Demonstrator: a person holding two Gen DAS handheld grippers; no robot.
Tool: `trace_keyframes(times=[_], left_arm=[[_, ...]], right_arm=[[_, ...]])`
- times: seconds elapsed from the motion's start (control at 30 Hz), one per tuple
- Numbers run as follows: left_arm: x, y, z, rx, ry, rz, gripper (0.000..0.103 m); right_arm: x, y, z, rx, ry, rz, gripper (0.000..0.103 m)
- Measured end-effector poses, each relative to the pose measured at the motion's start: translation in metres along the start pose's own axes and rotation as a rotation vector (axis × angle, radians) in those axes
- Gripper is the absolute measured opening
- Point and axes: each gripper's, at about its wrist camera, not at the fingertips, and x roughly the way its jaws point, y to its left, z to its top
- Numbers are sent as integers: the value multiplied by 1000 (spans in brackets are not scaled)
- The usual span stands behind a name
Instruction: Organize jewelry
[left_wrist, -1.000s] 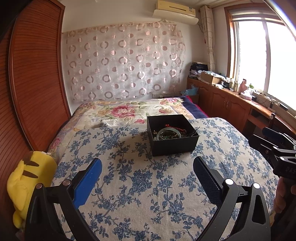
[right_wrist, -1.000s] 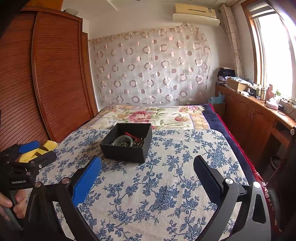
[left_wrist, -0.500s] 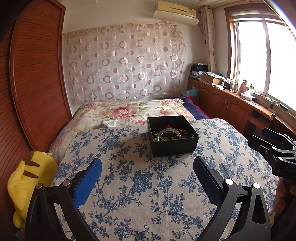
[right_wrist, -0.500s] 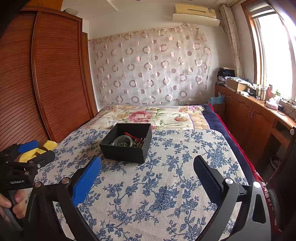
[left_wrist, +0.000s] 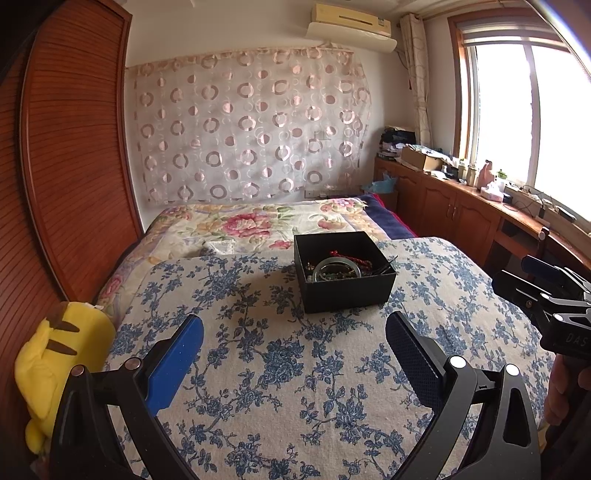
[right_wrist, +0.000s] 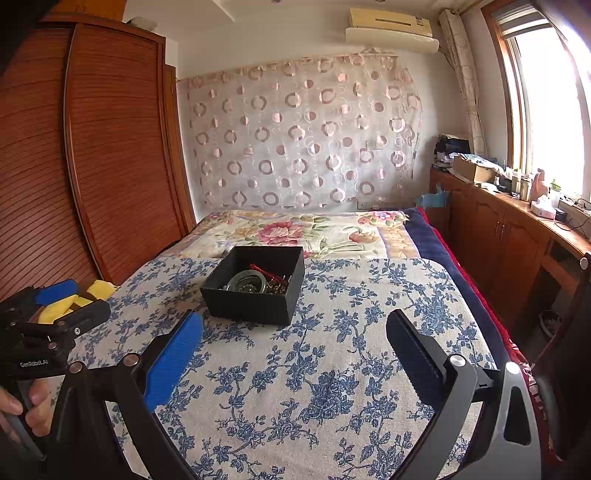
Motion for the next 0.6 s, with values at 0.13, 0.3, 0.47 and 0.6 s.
trace_keyframes(times=[0.13,0.3,0.47,0.6], left_arm=[[0,0,0,1,1,0,95],[0,0,-1,0,0,0,95],[-1,0,0,-1,0,2,95],[-1,0,0,-2,1,0,95]], right_arm=[[0,0,0,0,-1,2,100],[0,0,0,-1,-1,1,100],[0,0,0,0,-2,0,100],[0,0,-1,-1,-1,0,100]])
